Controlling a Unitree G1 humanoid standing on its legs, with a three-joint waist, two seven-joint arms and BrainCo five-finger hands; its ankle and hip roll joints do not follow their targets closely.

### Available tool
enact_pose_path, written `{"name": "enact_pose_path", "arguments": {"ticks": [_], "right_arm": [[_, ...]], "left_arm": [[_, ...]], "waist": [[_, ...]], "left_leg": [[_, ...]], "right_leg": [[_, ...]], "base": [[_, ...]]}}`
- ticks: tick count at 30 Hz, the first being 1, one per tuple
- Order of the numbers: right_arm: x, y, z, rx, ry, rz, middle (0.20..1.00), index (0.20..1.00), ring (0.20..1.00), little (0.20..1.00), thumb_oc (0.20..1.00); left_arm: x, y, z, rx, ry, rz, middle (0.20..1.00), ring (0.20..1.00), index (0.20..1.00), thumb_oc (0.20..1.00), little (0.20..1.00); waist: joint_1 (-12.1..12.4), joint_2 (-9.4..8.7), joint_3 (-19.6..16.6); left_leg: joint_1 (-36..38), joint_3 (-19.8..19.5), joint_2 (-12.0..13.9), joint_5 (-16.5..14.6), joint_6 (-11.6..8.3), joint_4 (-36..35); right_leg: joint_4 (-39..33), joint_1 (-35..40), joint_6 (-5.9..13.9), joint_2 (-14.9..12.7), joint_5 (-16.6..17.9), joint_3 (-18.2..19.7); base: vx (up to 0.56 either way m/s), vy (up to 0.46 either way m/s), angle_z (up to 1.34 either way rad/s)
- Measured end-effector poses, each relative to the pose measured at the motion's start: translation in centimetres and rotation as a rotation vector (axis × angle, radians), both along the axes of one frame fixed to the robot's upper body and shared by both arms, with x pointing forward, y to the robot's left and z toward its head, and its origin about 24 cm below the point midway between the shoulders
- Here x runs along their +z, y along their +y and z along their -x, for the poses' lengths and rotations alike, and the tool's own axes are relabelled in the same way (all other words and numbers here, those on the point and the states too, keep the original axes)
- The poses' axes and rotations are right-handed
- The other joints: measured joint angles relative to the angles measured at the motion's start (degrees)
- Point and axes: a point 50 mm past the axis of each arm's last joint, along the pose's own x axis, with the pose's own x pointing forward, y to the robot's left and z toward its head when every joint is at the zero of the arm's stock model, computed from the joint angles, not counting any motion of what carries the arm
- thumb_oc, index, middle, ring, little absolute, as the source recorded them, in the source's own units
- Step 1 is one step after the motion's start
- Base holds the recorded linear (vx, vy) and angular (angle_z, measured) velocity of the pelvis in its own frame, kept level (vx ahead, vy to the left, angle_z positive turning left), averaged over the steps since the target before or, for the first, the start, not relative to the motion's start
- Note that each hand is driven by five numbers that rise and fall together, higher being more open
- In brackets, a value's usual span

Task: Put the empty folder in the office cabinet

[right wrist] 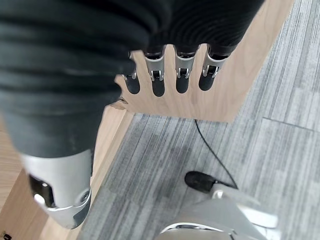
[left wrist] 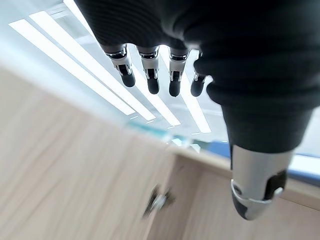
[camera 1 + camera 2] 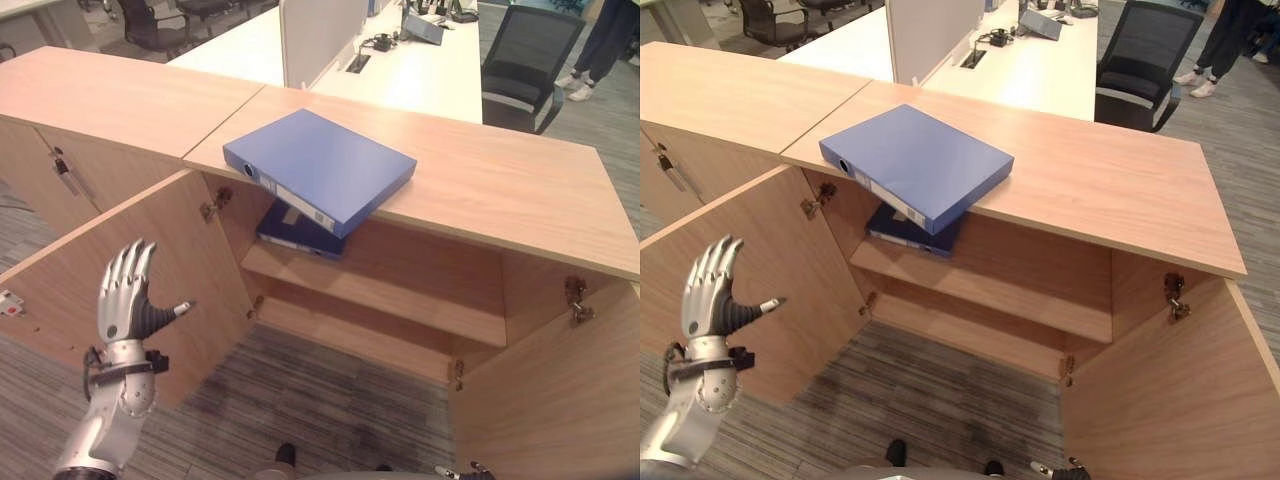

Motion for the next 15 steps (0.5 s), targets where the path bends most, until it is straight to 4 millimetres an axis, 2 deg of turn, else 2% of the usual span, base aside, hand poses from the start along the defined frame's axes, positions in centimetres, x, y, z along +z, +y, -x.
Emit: {"name": "enact_pose_path", "arguments": {"ticks": [2, 6, 10, 15], "right_arm": [[0.0, 0.0, 0.1, 0.009, 0.005, -0.001, 1.0, 1.0, 1.0, 1.0, 1.0], [0.0, 0.1, 0.1, 0.028, 0.007, -0.017, 1.0, 1.0, 1.0, 1.0, 1.0], [0.2, -0.7, 0.2, 0.046, 0.012, 0.001, 1.0, 1.0, 1.0, 1.0, 1.0], [0.2, -0.7, 0.2, 0.069, 0.021, -0.007, 1.0, 1.0, 1.0, 1.0, 1.0]], "left_arm": [[1.9, 0.1, -0.7, -0.029, -0.047, -0.082, 1.0, 1.0, 1.0, 1.0, 1.0], [2.9, -0.4, -1.3, -0.083, -0.046, -0.138, 1.0, 1.0, 1.0, 1.0, 1.0], [4.4, -0.9, -1.9, -0.15, -0.047, -0.238, 1.0, 1.0, 1.0, 1.0, 1.0], [5.9, -1.5, -2.9, -0.204, -0.058, -0.312, 1.0, 1.0, 1.0, 1.0, 1.0]], "waist": [[-0.1, 0.4, -0.4], [-0.4, 1.26, -0.5], [-0.3, 1.87, -0.9], [-0.6, 2.04, -1.1]], "left_leg": [[0.3, 0.0, 0.0, -0.1, -0.02, -0.1], [0.3, 0.1, 0.1, 0.1, -0.16, -0.1], [0.3, 0.7, 0.2, 0.0, -0.19, -0.1], [0.6, 1.3, 0.2, 0.1, -0.17, -0.1]], "right_leg": [[0.0, 0.5, 0.03, 0.0, 0.0, 0.0], [0.0, 0.2, -0.03, 0.1, 0.0, 0.1], [0.0, 0.1, -0.01, 0.2, 0.1, 0.7], [0.0, 0.0, 0.1, 0.2, 0.3, 1.3]], "base": [[-0.02, -0.003, 0.0], [0.02, -0.009, -0.01], [0.01, -0.006, -0.05], [0.01, -0.003, -0.05]]}}
